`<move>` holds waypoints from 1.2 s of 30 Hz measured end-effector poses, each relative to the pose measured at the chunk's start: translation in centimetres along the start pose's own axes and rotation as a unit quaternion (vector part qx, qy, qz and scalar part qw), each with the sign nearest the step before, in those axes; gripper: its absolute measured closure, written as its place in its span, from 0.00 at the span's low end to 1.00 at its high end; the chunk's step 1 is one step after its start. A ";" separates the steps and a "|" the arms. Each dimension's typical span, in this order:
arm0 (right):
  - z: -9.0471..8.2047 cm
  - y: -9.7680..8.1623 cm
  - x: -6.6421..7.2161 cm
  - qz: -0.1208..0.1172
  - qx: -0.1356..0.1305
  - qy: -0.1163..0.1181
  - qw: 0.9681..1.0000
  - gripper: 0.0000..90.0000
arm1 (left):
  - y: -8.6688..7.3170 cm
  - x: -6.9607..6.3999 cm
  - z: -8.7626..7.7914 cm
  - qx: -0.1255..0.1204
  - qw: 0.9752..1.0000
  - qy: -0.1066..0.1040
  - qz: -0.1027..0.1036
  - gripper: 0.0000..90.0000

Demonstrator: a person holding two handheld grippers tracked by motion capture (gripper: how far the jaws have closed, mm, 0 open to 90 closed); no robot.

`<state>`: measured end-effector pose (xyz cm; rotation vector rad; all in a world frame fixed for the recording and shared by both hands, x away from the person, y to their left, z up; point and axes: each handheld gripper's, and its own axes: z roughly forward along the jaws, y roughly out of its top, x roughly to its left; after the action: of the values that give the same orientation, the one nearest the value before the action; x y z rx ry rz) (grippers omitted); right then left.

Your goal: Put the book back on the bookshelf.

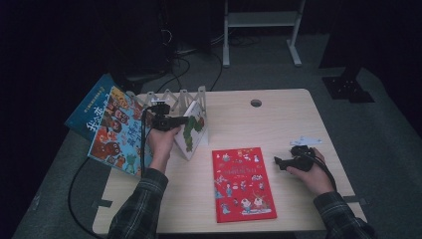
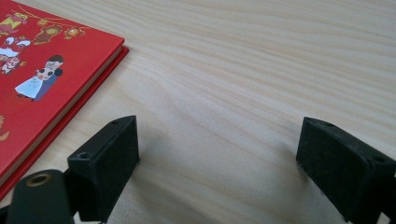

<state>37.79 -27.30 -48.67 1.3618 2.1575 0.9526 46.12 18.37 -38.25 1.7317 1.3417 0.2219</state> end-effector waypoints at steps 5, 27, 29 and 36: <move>0.0 0.0 0.0 0.000 0.000 0.000 1.000 0.13 | -0.2 -0.3 -1.3 0.001 1.000 -0.004 0.014 0.72; 0.0 0.0 0.1 -0.001 0.000 0.000 1.000 0.13 | -1.8 -1.3 -1.1 0.008 1.000 -0.015 0.017 0.76; 0.0 0.0 0.1 -0.001 0.000 0.000 1.000 0.13 | -1.7 -1.3 -0.8 0.003 1.000 -0.021 0.014 0.76; 0.1 0.0 0.1 -0.002 -0.001 0.000 1.000 0.13 | -1.0 -2.5 0.2 -0.018 0.999 -0.045 0.025 0.75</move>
<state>37.80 -27.17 -48.67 1.3570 2.1585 0.9538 44.57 16.18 -38.13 1.7258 1.2246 0.1932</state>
